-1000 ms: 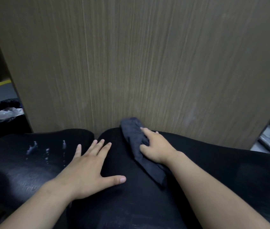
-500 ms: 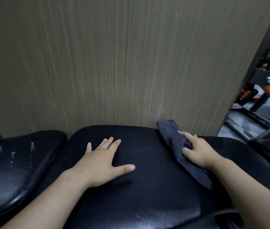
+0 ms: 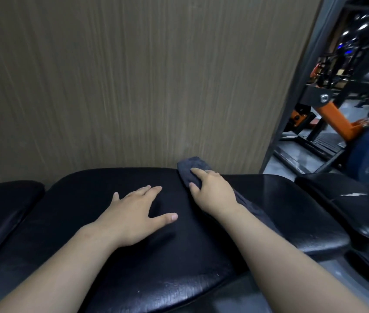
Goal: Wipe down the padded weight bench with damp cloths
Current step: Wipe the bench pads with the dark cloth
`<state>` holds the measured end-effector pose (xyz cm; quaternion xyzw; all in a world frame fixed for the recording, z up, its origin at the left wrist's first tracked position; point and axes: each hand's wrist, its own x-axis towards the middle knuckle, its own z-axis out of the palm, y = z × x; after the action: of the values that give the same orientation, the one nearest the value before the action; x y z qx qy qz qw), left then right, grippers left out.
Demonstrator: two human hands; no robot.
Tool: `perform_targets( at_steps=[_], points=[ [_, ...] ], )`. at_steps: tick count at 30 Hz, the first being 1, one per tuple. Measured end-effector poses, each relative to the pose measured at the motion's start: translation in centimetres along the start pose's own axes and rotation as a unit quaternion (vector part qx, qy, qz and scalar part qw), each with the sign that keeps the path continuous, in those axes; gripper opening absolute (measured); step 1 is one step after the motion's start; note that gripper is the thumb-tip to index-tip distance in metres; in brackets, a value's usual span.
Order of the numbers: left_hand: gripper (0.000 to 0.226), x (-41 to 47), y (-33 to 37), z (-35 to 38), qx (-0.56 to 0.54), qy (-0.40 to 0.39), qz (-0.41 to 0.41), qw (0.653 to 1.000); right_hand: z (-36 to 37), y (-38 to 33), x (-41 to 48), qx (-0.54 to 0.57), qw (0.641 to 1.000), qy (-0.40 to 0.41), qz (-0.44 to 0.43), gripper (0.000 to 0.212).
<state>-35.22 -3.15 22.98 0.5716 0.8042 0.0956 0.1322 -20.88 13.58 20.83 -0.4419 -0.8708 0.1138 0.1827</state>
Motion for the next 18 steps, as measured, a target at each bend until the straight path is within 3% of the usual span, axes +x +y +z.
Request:
perform_targets(
  at_steps=[3, 10, 18],
  points=[
    [0.095, 0.1, 0.3, 0.4, 0.008, -0.007, 0.006, 1.0, -1.4, 2.2, -0.4, -0.017, 1.0, 0.022, -0.007, 0.051],
    [0.099, -0.3, 0.4, 0.5, 0.025, -0.012, 0.009, 1.0, -6.3, 11.6, -1.3, -0.046, 0.993, 0.05, 0.093, 0.05],
    [0.097, -1.3, -0.2, 0.9, 0.034, -0.017, 0.005, 0.999, -10.2, 18.0, -4.7, -0.056, 0.983, 0.014, 0.174, 0.051]
  ],
)
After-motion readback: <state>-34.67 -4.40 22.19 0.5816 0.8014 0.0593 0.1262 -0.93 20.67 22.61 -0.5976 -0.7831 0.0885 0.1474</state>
